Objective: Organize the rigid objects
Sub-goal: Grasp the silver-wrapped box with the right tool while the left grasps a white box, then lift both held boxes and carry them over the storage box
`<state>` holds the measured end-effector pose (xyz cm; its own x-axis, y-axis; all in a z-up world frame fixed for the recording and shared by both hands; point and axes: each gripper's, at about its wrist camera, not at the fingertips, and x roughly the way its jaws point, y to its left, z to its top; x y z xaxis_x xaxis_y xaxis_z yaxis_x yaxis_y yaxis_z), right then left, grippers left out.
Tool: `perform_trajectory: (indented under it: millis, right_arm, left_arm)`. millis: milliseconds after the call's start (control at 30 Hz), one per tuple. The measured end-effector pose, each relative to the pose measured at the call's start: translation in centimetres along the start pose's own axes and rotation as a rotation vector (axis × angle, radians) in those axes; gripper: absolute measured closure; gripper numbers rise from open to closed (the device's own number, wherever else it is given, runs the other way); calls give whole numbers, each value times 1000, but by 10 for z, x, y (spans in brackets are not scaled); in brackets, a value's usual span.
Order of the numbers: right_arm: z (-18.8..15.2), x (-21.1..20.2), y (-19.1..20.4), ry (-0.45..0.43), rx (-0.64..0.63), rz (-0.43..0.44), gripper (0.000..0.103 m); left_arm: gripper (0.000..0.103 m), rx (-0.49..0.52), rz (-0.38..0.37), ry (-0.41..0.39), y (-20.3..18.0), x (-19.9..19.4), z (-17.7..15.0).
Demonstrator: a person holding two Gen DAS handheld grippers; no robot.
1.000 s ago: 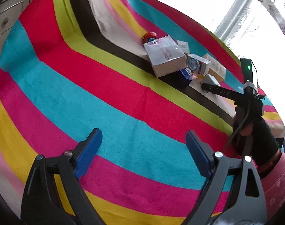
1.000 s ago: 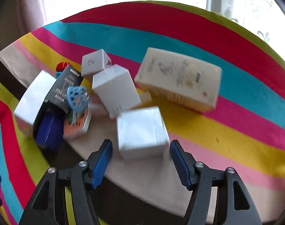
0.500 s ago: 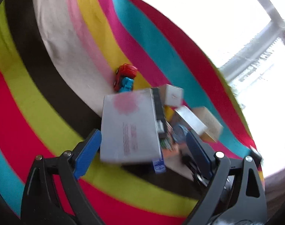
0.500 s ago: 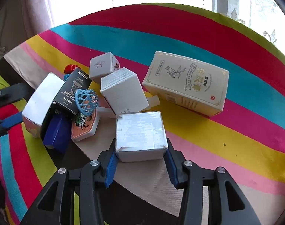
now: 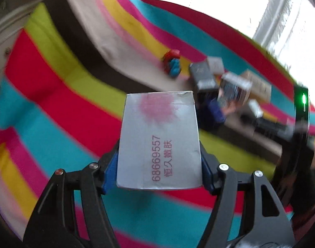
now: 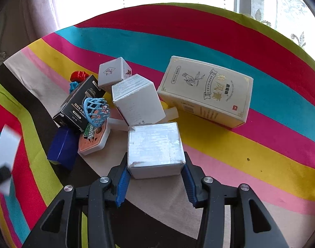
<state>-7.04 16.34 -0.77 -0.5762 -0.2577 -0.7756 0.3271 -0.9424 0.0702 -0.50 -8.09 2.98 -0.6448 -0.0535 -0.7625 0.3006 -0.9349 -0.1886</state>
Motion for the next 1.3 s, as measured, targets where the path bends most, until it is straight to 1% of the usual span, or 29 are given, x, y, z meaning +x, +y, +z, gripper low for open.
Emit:
perform_trajectory:
  millis: [33,100,233,267,300,367,500,667,800,900,1000,1067,1167,1300]
  right_arm:
    - [0,0,1,0,-2,-3,56]
    - [1,0,1,1,-2,-3,56]
    - [1,-2,2,0,-3,-7,56]
    - [0,-7,3,10,3,-26,57]
    - [-5,-12,4,16,25,-27,57]
    - [-19,-35,8,-16,77,13,57]
    - [-48,-71,29,-16,62,7,56]
    - [-85,-111,42,-16,28,-27,57]
    - [-105,-131,54,-21,6,-65,56]
    - [-123,-149,61,-27,3,-74,56]
    - [-136,-166,69,-35,17,-63,56]
    - [-142,-173,77,-34,6,-67,56]
    - [-150,-184,88,-34,-6,-60,56]
    - [-157,-197,105,-44,-35,-62,56]
  left_arm:
    - [34,18,22,4,4,-6,-8]
    - [34,36,37,16,14,-21,-23]
    - [34,31,58,45,30,-36,-39]
    - [34,31,55,49,34,-42,-42]
    - [34,37,58,41,38,-49,-45]
    - [34,62,68,23,42,-62,-50]
    - [34,126,61,32,40,-79,-62]
    - [34,178,27,39,35,-97,-79]
    - [34,219,0,47,29,-110,-90]
    - [34,244,-2,46,30,-120,-98]
    - [34,253,-4,43,33,-130,-104]
    - [34,252,-4,35,37,-138,-107]
    - [34,224,-12,25,46,-148,-109]
    - [34,224,2,1,54,-160,-110]
